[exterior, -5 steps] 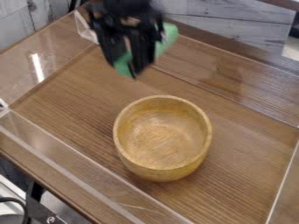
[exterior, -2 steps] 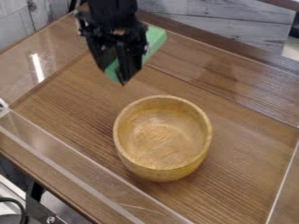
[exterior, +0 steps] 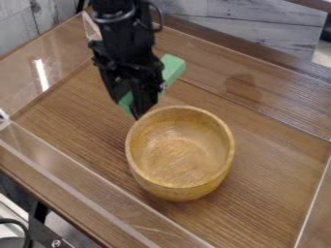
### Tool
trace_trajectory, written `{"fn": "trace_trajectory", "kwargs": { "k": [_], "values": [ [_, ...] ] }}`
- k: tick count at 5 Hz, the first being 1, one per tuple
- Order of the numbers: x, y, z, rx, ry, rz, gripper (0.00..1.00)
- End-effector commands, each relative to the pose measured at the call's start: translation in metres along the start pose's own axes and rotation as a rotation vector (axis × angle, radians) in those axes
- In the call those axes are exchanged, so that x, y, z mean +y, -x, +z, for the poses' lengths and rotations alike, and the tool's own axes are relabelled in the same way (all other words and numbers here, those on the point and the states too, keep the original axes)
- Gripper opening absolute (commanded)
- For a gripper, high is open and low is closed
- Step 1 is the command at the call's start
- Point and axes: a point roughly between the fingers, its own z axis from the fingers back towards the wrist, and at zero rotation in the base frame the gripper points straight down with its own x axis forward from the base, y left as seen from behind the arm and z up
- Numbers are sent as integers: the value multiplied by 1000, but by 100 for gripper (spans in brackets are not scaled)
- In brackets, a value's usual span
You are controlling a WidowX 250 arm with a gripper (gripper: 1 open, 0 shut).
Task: Remove the green block from inside the brown bowl and put it on the table
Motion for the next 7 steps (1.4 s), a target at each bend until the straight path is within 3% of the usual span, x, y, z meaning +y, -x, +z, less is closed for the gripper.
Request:
{"fn": "trace_trajectory", "kwargs": {
  "k": [1,7],
  "values": [
    [0,-5,5,-41,-23,-26,0],
    [6,-3,-6,-50,-25,-41,0]
  ]
}}
